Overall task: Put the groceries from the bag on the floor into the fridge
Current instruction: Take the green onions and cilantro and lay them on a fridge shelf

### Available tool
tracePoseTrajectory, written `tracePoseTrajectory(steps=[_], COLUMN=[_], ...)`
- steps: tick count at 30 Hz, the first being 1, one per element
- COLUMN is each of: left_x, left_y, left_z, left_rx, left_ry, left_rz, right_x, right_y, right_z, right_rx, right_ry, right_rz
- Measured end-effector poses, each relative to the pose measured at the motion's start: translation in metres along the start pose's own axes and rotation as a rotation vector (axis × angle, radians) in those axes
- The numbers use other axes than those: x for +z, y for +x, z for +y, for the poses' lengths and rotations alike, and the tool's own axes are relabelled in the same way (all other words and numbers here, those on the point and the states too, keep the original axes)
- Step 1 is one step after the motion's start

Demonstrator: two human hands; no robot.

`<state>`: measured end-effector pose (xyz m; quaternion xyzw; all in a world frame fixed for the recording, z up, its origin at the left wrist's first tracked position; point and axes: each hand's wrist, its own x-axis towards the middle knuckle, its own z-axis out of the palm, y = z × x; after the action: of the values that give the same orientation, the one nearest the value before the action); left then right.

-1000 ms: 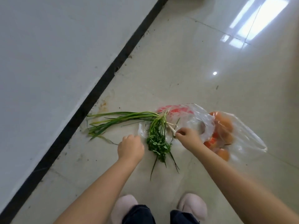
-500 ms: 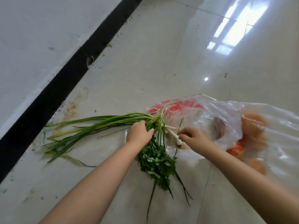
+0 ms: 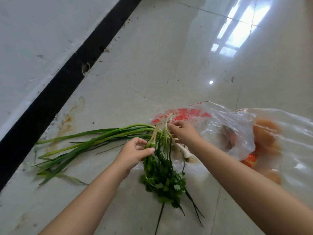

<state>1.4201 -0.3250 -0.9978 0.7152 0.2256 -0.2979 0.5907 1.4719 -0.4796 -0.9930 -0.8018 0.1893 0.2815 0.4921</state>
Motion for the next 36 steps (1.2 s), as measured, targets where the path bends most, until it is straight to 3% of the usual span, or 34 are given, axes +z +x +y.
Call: tracePoseTrajectory(steps=[7, 12, 15, 19, 25, 29, 33, 36], left_x=[-0.008, -0.014, -0.009, 0.000, 0.014, 0.013, 0.007, 0.004], left_y=[-0.008, -0.007, -0.012, -0.018, -0.019, -0.023, -0.023, -0.026], left_z=[-0.014, -0.029, -0.034, -0.031, -0.023, -0.022, -0.025, -0.027], left_rx=[0.018, -0.051, 0.000, 0.086, 0.109, 0.120, 0.111, 0.095], left_ry=[-0.009, -0.077, -0.069, 0.032, 0.062, 0.090, 0.078, 0.053], left_rz=[0.096, 0.244, 0.243, 0.258, 0.234, 0.250, 0.330, 0.347], right_x=[0.028, 0.017, -0.003, -0.032, -0.045, -0.046, -0.022, 0.015], right_y=[0.022, 0.001, -0.023, -0.042, -0.049, -0.051, -0.036, -0.015], right_z=[0.002, 0.016, 0.030, 0.046, 0.052, 0.045, 0.040, 0.036], right_rx=[0.064, 0.138, 0.230, 0.210, 0.164, 0.166, 0.323, 0.471], right_ry=[-0.068, 0.319, 0.469, 0.486, 0.517, 0.749, 0.455, 0.503], right_rz=[0.058, 0.035, -0.002, 0.060, -0.038, -0.137, -0.097, -0.007])
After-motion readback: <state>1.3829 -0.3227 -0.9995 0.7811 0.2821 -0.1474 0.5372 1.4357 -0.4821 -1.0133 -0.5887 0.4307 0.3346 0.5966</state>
